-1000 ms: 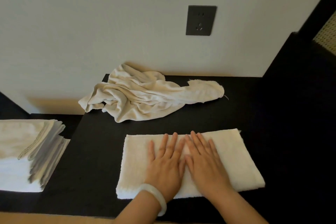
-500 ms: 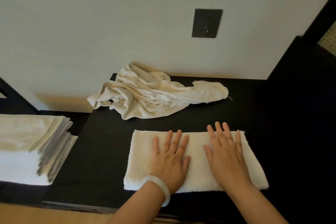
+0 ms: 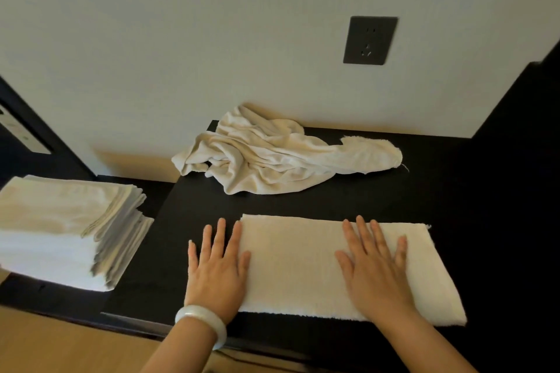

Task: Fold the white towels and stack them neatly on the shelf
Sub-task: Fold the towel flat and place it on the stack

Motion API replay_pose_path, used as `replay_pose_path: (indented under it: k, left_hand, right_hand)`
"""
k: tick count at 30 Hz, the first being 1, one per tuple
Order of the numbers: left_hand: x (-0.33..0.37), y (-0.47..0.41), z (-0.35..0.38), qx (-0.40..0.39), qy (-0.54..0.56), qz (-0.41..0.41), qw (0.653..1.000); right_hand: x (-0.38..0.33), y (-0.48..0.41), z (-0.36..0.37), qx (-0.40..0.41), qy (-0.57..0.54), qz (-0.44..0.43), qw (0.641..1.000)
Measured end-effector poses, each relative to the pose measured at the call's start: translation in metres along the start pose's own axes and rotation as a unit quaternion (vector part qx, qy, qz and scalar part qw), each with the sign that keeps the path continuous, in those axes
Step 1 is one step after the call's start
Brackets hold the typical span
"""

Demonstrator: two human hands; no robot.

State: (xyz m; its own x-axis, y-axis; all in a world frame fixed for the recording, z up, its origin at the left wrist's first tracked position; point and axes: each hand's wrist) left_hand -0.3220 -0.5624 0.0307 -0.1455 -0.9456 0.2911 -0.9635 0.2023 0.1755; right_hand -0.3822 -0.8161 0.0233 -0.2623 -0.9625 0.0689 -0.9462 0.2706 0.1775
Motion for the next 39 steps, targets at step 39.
replay_pose_path:
  k: [39]
  left_hand:
    - [-0.030,0.026,-0.083,-0.041,0.606,-0.298,0.737]
  right_hand:
    - [0.026,0.011,-0.072,-0.178,-0.688,0.168,0.683]
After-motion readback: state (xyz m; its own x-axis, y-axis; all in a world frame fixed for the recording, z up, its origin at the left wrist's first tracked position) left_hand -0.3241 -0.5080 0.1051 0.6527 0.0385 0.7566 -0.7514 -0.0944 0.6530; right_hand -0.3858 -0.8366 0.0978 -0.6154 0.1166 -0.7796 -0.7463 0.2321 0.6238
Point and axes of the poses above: each hand's wrist, its own y-axis away from the middle knuckle, its own z-axis out of the palm, x = y × z, and after that the axes turned 10 degrees about y, right-handed
